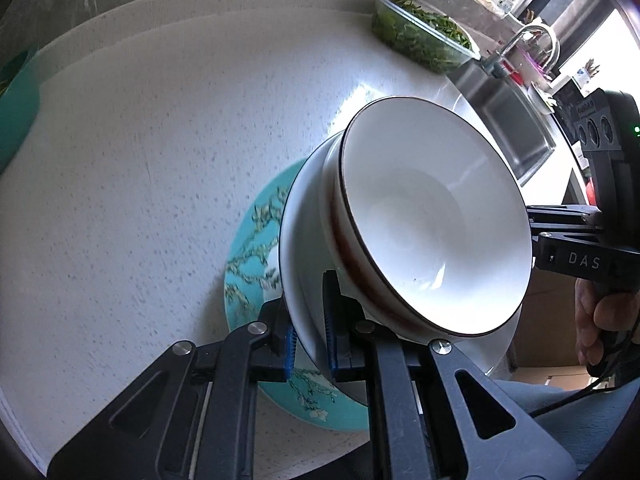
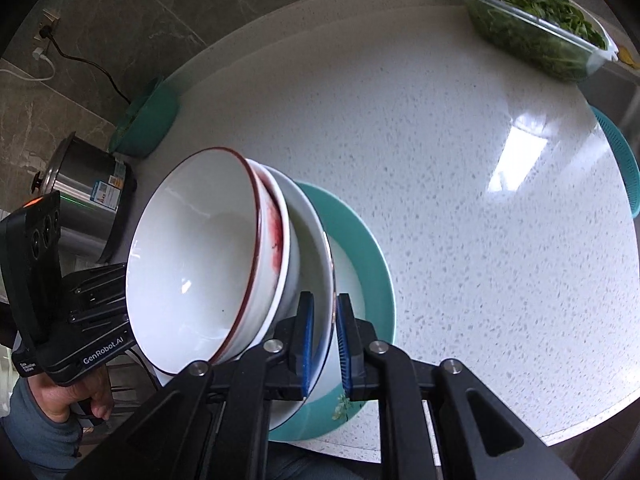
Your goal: Organize plates and bowls
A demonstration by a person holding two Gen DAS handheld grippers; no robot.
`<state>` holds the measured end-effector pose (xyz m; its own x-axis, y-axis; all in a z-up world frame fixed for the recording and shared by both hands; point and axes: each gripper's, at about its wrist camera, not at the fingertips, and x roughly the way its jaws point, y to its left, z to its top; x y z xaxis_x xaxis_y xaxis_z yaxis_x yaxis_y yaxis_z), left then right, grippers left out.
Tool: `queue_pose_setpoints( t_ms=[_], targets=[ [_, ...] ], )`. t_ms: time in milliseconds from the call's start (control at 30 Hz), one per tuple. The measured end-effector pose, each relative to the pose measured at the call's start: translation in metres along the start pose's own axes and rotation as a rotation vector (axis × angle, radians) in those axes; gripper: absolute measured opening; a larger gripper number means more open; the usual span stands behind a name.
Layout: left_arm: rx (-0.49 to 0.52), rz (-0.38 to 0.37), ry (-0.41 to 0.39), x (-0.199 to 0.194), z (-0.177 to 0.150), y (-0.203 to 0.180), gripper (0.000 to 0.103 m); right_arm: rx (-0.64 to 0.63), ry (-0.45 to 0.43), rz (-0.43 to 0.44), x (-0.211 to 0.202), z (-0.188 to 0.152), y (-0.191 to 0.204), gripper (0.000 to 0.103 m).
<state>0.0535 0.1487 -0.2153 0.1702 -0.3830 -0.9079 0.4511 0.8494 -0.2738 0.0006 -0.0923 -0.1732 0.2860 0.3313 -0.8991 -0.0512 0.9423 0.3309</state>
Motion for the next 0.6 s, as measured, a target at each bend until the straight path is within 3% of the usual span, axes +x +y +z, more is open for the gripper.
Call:
queue_pose_setpoints(
  t_ms=[600],
  targets=[
    [-0.012, 0.011, -0.014, 0.023, 0.003, 0.001, 0.009, -0.012, -0.021, -0.007, 0.019, -0.016, 0.001, 0.015]
  ],
)
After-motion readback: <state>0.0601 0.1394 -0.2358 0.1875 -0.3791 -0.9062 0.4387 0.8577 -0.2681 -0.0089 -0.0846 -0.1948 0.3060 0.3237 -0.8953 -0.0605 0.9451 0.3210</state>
